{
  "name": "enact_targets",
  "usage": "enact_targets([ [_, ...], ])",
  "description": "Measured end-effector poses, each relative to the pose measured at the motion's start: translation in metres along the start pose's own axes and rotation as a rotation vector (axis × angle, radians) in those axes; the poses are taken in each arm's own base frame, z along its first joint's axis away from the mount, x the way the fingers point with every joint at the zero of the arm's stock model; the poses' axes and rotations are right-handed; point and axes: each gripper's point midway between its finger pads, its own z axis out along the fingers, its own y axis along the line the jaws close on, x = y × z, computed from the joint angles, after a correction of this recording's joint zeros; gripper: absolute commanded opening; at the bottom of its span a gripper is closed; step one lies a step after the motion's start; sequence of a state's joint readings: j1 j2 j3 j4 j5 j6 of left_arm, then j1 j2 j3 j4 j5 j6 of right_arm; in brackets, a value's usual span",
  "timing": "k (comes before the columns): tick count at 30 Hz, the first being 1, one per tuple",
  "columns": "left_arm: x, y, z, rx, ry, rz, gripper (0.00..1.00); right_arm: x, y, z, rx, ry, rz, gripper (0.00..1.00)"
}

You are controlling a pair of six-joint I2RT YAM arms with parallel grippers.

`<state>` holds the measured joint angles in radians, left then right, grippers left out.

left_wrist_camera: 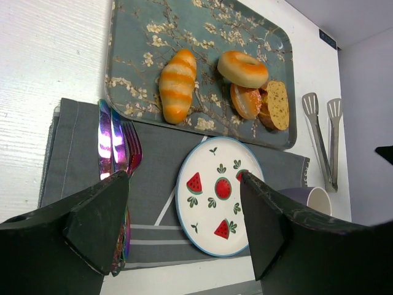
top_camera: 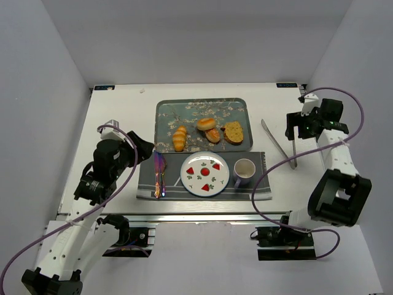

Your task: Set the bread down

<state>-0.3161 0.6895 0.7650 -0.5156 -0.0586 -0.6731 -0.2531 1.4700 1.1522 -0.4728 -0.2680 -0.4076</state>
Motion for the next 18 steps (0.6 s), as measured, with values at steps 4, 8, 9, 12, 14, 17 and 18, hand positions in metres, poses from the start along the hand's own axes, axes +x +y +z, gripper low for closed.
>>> enact_targets([
  [4,0.002,0.001,0.002,-0.004,0.006,0.000,0.82,-0.014,0.000,-0.014,0.021,-0.090,-0.059,0.89],
  [8,0.005,0.003,0.003,-0.005,0.009,-0.004,0.82,0.015,0.005,-0.006,-0.047,-0.048,-0.141,0.89],
  [9,0.005,0.003,0.003,-0.006,0.010,-0.005,0.82,0.026,0.007,-0.003,-0.059,-0.028,-0.143,0.89],
  [12,0.004,0.003,0.002,-0.005,0.005,-0.005,0.82,0.061,0.014,0.006,-0.086,0.038,-0.127,0.89],
  [14,0.003,0.003,0.000,-0.004,-0.002,-0.005,0.82,0.079,0.018,0.009,-0.091,0.076,-0.115,0.89],
  [17,0.003,0.003,0.001,0.000,-0.008,-0.006,0.82,0.088,0.014,0.013,-0.074,0.106,-0.114,0.89],
  [18,0.005,0.004,0.002,0.000,-0.008,-0.006,0.82,0.090,0.012,0.015,-0.068,0.116,-0.113,0.89],
])
